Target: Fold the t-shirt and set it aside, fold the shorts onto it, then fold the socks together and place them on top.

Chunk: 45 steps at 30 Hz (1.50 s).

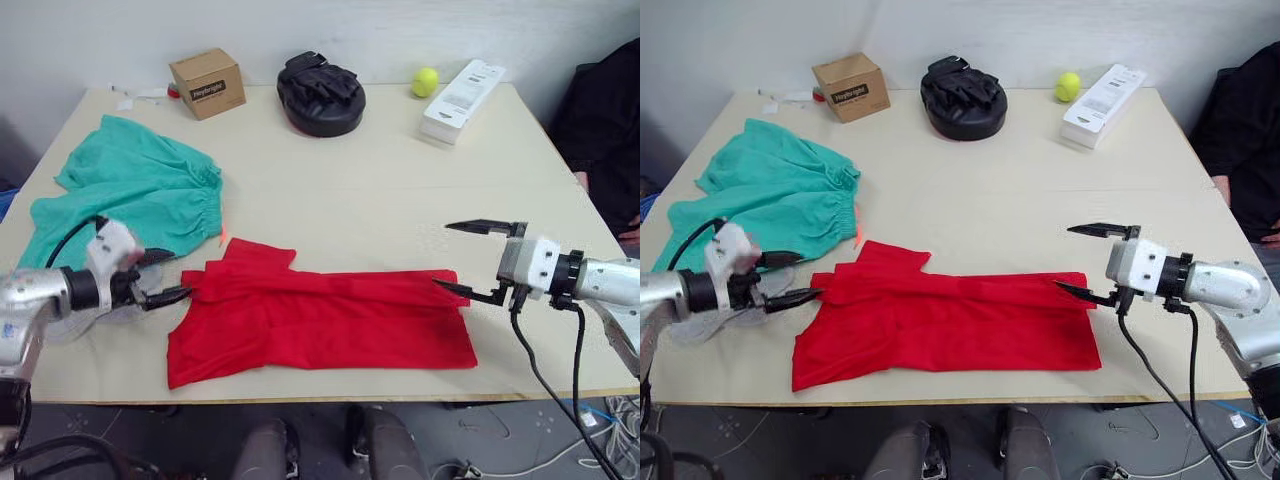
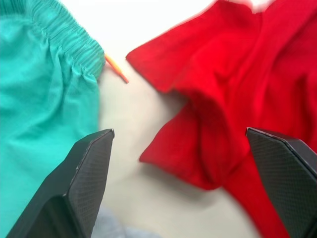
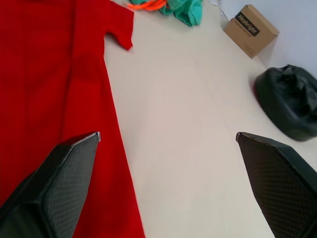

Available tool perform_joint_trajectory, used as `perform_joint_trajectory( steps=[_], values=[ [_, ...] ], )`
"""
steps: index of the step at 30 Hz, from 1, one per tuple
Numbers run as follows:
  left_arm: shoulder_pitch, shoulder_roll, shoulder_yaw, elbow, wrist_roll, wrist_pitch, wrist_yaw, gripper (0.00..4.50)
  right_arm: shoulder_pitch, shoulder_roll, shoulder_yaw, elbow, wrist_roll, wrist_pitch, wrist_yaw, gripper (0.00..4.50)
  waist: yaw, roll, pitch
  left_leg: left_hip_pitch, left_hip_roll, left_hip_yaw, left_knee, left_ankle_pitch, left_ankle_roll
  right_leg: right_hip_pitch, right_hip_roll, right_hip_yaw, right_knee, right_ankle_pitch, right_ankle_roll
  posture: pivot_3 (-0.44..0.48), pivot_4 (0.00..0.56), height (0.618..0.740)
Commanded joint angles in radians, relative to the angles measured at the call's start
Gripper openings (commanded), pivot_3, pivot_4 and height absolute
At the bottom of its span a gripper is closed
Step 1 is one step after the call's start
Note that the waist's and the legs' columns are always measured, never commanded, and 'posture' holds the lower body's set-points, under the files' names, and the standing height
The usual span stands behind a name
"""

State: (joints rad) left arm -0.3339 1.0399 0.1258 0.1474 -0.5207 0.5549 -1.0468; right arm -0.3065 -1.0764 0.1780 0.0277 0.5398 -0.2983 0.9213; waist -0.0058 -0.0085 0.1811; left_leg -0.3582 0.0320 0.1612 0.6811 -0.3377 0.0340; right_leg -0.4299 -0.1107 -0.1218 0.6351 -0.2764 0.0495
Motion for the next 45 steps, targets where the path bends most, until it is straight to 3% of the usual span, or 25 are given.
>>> perform_joint_trajectory(
  steps=[1, 7, 13, 16, 25, 28, 39, 40, 45],
  values=[
    [-0.157, 0.001, -0.061, 0.073, -0.033, 0.229, -0.052, 4.46, 0.007, 0.032, -0.059, -0.13, 0.042, 0.136, 0.004, 4.5, 0.004, 0.0, 0.0, 0.0, 0.0, 0.0, 0.0, 0.0, 0.0, 0.0, 0.0, 0.0, 0.0, 0.0, 0.0, 0.0, 0.15, 0.74],
    [-0.492, -0.142, -0.221, 0.371, 0.082, 0.426, -0.031, 4.46, 0.003, 0.122, -0.097, -0.275, 0.025, 0.276, -0.03, 4.5, 0.011, -0.002, 0.001, -0.001, -0.002, -0.001, 0.002, 0.0, 0.001, 0.001, 0.001, -0.001, 0.001, 0.0, 0.001, 0.0, 0.15, 0.74],
    [-0.685, -0.286, -0.263, 0.673, 0.193, 0.385, -0.004, 4.46, 0.025, 0.17, -0.138, -0.361, 0.005, 0.358, -0.043, 4.5, 0.003, -0.009, 0.005, -0.006, -0.001, -0.001, 0.003, 0.001, 0.001, -0.002, 0.004, -0.002, 0.002, 0.0, 0.001, 0.0, 0.15, 0.74],
    [-0.744, -0.344, -0.274, 0.781, 0.253, 0.342, 0.016, 4.46, 0.041, 0.188, -0.16, -0.389, -0.002, 0.387, -0.054, 4.5, 0.005, -0.012, 0.006, -0.012, 0.0, -0.001, 0.005, 0.001, 0.001, -0.008, 0.004, -0.002, 0.004, 0.0, 0.001, 0.0, 0.15, 0.74],
    [-0.799, -0.431, -0.315, 0.952, 0.4, 0.228, 0.025, 4.46, 0.087, 0.227, -0.201, -0.467, -0.029, 0.449, -0.077, 4.5, 0.011, -0.012, 0.005, -0.01, -0.001, -0.003, 0.01, 0.001, 0.001, -0.006, 0.001, -0.002, 0.006, 0.0, 0.001, 0.0, 0.15, 0.74],
    [-0.803, -0.442, -0.307, 0.982, 0.419, 0.203, 0.021, 3.86, 0.102, 0.236, -0.211, -0.479, -0.04, 0.457, -0.077, 4.5, 0.013, -0.012, 0.005, -0.01, -0.002, -0.004, 0.013, 0.001, 0.001, -0.005, 0.0, -0.003, 0.008, 0.0, 0.001, 0.0, 0.15, 0.74],
    [-0.803, -0.466, -0.239, 1.01, 0.434, 0.176, 0.015, 0.24, 0.102, 0.258, -0.219, -0.473, -0.077, 0.469, -0.06, 4.5, 0.013, -0.012, 0.005, -0.012, -0.002, -0.005, 0.012, 0.001, 0.002, -0.005, -0.001, -0.006, 0.007, 0.0, 0.001, 0.0, 0.15, 0.74],
    [-0.801, -0.465, -0.234, 1.007, 0.431, 0.178, 0.012, 0.02, 0.1, 0.26, -0.218, -0.471, -0.079, 0.469, -0.058, 4.5, 0.013, -0.012, 0.005, -0.012, -0.002, -0.006, 0.012, 0.001, 0.002, -0.005, -0.001, -0.006, 0.006, 0.0, 0.001, 0.0, 0.15, 0.74],
    [-0.791, -0.453, -0.195, 0.987, 0.418, 0.177, 0.001, 0.02, 0.091, 0.269, -0.214, -0.458, -0.09, 0.47, -0.045, 4.5, 0.012, -0.013, 0.005, -0.012, -0.002, -0.006, 0.012, 0.001, 0.002, -0.005, -0.001, -0.007, 0.006, 0.0, 0.001, 0.0, 0.15, 0.74]
  ],
)
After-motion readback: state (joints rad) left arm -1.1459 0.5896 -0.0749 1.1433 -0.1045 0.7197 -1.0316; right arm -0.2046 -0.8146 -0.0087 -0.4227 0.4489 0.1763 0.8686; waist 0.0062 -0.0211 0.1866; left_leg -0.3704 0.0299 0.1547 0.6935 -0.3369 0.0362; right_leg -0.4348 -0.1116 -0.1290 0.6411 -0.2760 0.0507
